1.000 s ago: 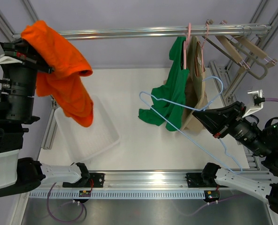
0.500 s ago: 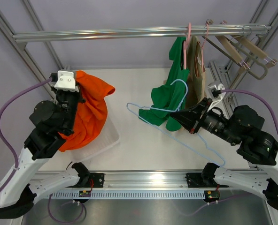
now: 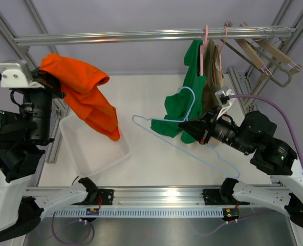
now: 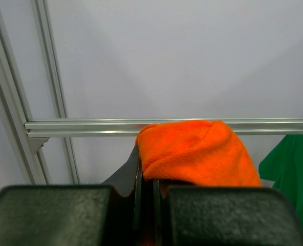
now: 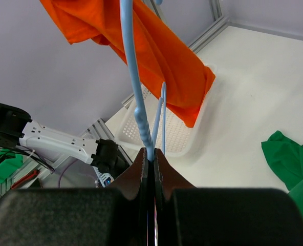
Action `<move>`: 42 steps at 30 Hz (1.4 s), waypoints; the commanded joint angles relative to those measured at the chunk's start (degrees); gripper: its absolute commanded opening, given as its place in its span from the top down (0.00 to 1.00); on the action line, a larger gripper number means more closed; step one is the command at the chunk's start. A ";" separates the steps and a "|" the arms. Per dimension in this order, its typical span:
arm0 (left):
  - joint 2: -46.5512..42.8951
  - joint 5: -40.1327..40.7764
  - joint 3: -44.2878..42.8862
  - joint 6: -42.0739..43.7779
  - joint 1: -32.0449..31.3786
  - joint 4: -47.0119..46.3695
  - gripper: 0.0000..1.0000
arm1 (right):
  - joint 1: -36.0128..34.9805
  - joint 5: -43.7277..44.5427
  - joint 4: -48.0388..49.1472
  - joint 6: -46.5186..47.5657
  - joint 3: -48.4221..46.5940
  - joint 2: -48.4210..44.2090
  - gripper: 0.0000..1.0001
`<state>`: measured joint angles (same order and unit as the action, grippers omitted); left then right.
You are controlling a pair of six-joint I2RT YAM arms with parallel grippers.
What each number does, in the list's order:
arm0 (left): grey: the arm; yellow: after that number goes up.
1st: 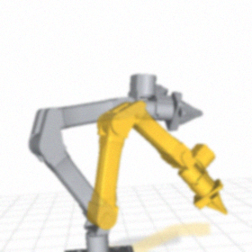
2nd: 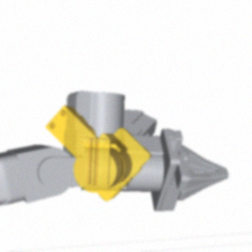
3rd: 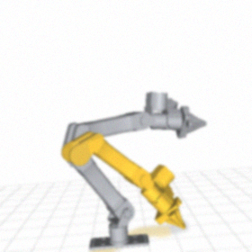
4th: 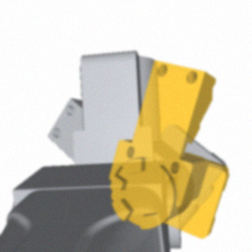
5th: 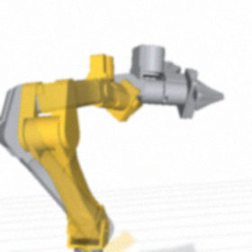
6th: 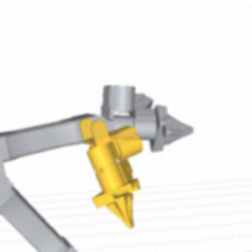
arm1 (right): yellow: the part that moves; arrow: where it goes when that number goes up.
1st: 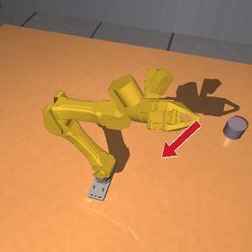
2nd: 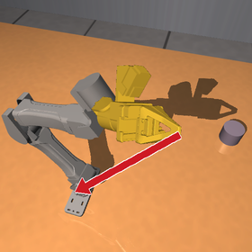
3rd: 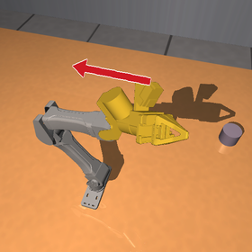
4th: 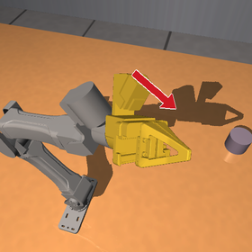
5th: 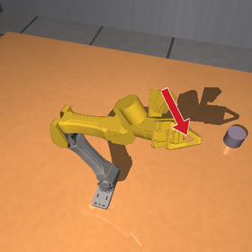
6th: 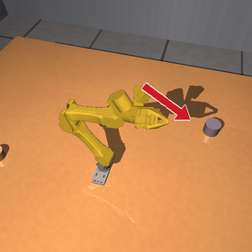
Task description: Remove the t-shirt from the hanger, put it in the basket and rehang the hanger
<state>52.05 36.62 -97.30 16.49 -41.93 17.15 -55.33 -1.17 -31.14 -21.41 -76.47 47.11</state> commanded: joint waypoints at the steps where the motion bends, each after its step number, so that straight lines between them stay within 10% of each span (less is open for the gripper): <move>1: -3.51 1.34 7.42 0.56 0.27 -2.20 1.00 | 0.22 -0.68 2.13 -0.13 -0.44 -0.80 1.00; 13: -14.69 9.33 28.38 -6.37 0.27 0.68 1.00 | 0.22 0.73 1.08 1.63 -3.16 3.77 1.00; 24: -18.13 16.47 41.92 -38.79 0.27 31.44 0.99 | -0.04 11.18 -2.35 9.53 -18.09 20.97 1.00; 29: -13.91 9.71 45.61 -47.85 1.41 34.01 0.61 | -0.22 15.83 -2.35 13.14 -27.66 31.70 1.00; 34: -10.84 7.52 47.55 -47.69 5.01 33.22 0.50 | -0.22 16.73 -3.75 15.96 -38.02 40.94 1.00; 38: -13.19 6.10 47.64 -46.73 6.77 31.99 0.02 | -0.13 18.12 -4.11 18.15 -47.09 51.64 1.00; 42: -20.24 1.19 42.90 -43.57 6.78 29.62 0.01 | -0.13 19.45 -3.93 19.91 -58.68 60.89 1.00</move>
<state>35.90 41.74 -49.76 -28.27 -35.48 51.31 -55.37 15.77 -36.32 -5.04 -127.79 103.85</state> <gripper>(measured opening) 0.987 0.078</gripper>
